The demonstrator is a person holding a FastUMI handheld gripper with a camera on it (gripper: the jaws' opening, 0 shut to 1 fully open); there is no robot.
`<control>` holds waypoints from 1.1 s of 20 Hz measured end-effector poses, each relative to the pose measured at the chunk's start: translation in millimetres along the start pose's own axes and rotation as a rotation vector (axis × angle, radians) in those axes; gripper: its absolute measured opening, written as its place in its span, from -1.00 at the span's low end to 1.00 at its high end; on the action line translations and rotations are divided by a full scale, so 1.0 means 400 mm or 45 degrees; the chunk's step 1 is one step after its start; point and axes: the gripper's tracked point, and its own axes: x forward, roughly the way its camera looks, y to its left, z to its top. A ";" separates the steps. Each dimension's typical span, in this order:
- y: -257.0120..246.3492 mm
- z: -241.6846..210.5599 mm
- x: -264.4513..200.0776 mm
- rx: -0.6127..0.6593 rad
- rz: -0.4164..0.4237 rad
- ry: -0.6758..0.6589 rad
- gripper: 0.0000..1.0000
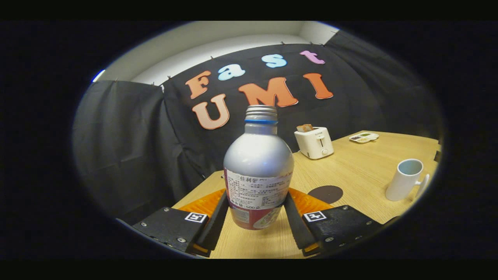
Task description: Take the bottle from table, then pour the juice into the cup, finally place the bottle on the coaster
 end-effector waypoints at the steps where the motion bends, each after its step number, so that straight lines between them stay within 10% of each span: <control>1: -0.013 0.009 0.001 0.050 -0.002 -0.004 0.51; 22: -0.229 0.082 -0.012 1.020 -0.052 -0.018 0.49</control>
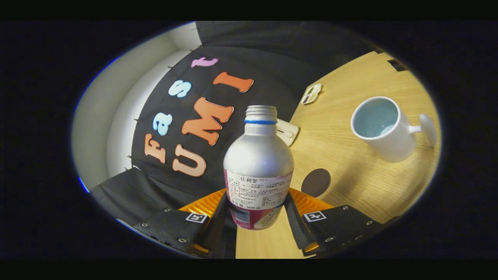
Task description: Take the bottle from table, then pour the juice into the cup, finally place the bottle on the coaster
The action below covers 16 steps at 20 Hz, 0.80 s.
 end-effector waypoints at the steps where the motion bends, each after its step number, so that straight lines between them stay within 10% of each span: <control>1: 0.001 0.006 -0.003 0.038 0.001 -0.004 0.49; 16: 0.040 0.029 -0.005 0.485 0.034 0.014 0.49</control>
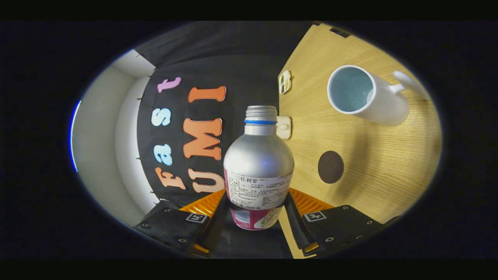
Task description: Take the bottle from table, then pour the juice into the cup, finally place the bottle on the coaster
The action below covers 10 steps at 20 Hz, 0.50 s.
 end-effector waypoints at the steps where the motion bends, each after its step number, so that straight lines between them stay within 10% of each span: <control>1: 0.005 0.005 0.001 0.030 0.001 -0.003 0.48; 10: -0.016 0.031 -0.008 0.240 -0.051 0.002 0.49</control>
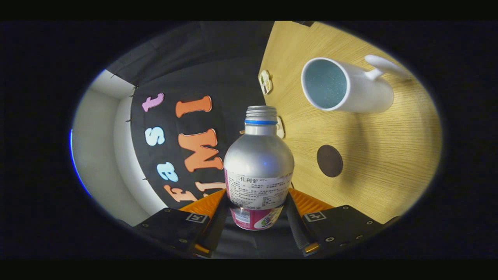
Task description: Take the bottle from table, then pour the juice into the cup, finally place the bottle on the coaster
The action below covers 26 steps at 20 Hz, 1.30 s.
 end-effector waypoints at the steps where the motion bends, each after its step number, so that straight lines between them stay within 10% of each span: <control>1: 0.011 0.002 -0.001 0.027 0.005 0.002 0.49; 26: 0.040 0.010 -0.011 0.271 0.043 0.009 0.49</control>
